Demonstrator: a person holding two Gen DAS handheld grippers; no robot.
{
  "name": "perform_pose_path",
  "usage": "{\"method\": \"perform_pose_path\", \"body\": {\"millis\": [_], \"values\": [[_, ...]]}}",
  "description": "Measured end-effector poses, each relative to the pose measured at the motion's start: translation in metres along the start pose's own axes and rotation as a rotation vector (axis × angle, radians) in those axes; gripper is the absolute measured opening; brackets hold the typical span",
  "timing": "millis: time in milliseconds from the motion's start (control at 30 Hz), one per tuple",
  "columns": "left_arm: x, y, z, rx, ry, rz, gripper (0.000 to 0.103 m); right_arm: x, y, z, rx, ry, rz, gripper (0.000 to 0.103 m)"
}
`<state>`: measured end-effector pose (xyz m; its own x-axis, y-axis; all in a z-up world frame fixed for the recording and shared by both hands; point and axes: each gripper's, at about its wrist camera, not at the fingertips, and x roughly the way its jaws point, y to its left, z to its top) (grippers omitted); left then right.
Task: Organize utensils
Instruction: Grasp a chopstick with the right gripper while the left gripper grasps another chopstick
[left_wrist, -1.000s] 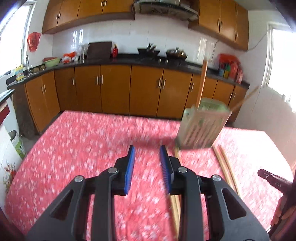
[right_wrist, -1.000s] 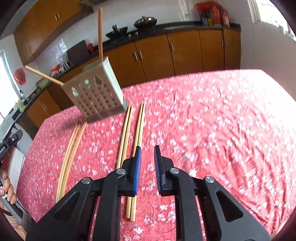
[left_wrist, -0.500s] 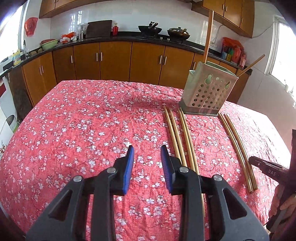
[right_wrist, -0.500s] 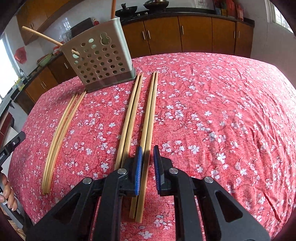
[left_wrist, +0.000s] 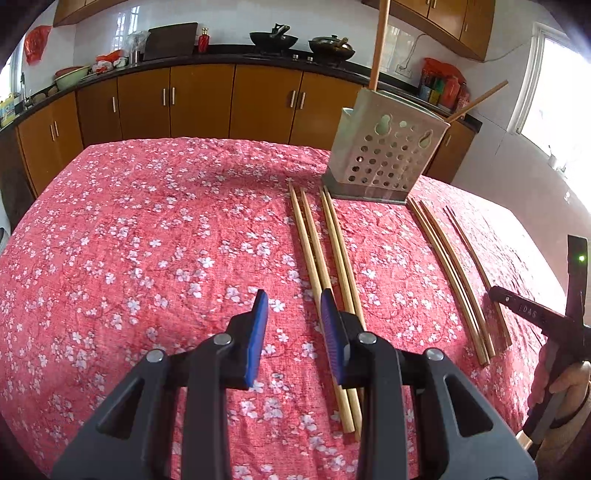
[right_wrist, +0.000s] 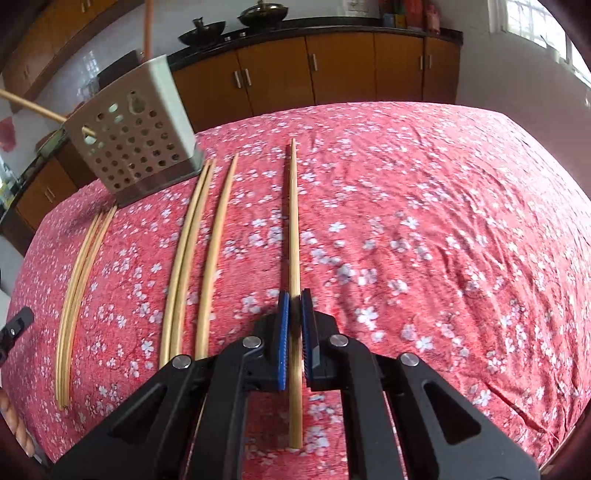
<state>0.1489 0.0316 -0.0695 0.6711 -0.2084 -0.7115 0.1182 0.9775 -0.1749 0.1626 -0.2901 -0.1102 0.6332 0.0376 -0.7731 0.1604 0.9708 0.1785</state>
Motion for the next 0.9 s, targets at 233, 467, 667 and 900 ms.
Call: {"method": "perform_pose_path", "body": {"millis": [233, 467, 667, 900], "values": [[0.018, -0.018, -0.010, 0.062, 0.068, -0.034, 0.017, -0.009, -0.007, -0.006, -0.020, -0.002, 0.017, 0.007], [0.031, -0.022, -0.018, 0.090, 0.101, -0.004, 0.014, -0.006, -0.002, -0.005, -0.039, -0.002, 0.021, 0.007], [0.036, -0.022, -0.017, 0.095, 0.106, 0.053, 0.012, -0.007, 0.006, -0.007, -0.066, 0.002, 0.040, 0.008], [0.037, 0.012, -0.002, 0.029, 0.100, 0.157, 0.008, -0.001, 0.005, -0.004, -0.062, -0.013, 0.006, 0.007]]}}
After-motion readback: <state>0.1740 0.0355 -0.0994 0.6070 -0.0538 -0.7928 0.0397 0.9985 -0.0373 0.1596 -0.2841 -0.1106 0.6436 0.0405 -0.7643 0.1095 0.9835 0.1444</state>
